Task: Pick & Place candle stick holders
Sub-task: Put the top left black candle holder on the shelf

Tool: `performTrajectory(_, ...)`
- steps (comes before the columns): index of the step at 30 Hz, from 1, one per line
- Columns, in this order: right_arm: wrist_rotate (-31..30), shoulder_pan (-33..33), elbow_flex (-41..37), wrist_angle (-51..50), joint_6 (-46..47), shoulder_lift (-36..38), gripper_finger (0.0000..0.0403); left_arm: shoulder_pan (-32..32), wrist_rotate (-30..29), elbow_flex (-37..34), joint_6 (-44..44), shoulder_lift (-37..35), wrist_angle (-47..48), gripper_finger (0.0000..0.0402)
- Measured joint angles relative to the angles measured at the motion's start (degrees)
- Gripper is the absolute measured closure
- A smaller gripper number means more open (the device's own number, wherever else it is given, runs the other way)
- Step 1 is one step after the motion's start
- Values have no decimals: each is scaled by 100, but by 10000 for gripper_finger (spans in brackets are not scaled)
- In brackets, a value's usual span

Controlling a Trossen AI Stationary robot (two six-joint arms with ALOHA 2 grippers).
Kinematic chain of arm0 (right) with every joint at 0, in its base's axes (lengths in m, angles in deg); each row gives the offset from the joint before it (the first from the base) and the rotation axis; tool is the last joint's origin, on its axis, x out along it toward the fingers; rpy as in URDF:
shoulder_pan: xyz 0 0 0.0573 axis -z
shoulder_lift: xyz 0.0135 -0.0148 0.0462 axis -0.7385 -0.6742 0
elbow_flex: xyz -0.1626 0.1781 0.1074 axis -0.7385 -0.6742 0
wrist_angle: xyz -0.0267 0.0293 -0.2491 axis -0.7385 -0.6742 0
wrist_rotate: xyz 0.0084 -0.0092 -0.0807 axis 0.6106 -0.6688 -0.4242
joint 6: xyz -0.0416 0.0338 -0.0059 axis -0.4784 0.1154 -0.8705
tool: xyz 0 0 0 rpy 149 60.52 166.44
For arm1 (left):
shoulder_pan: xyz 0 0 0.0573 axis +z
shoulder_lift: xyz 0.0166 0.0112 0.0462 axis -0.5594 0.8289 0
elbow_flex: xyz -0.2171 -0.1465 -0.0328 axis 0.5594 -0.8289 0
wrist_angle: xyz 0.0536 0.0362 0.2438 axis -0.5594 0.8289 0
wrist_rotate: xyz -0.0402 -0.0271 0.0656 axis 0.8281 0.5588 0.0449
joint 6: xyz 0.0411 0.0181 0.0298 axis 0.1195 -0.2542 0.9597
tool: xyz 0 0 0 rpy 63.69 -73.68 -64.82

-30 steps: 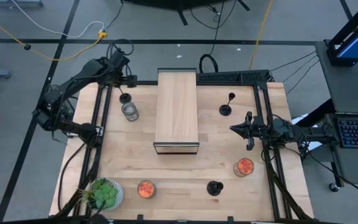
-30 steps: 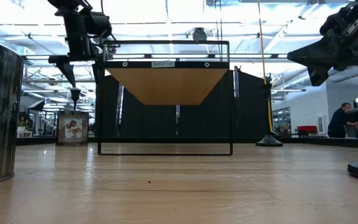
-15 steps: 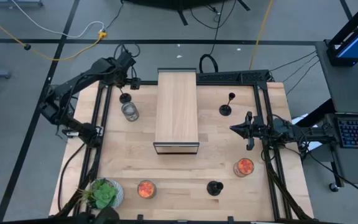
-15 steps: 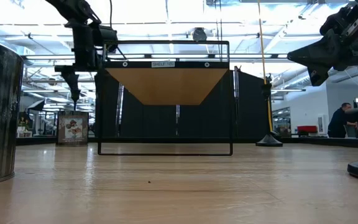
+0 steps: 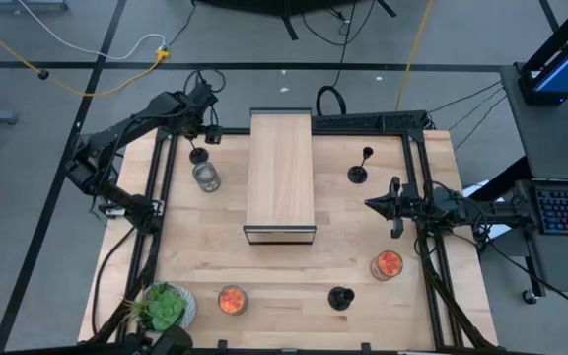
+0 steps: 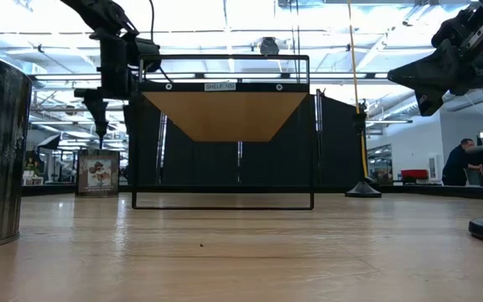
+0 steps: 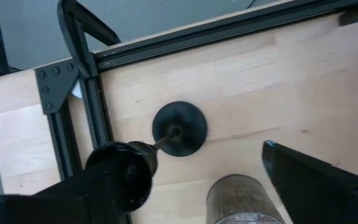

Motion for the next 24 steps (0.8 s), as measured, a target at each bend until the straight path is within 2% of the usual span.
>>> performTrajectory(11, 0, 0, 0, 0, 1, -1, 403, 5, -612, -15, 42, 11, 114, 261)
performTrajectory(18, 0, 1, -1, 0, -1, -1, 403, 31, -747, -5, 113, -2, 103, 367)
performTrajectory(20, 0, -1, 0, 0, -1, 0, 403, 26, -750, 2, 216, -13, 108, 386)
performTrajectory(24, 0, -1, 0, 0, 1, -1, 403, 28, -752, 4, 302, -9, 96, 379)
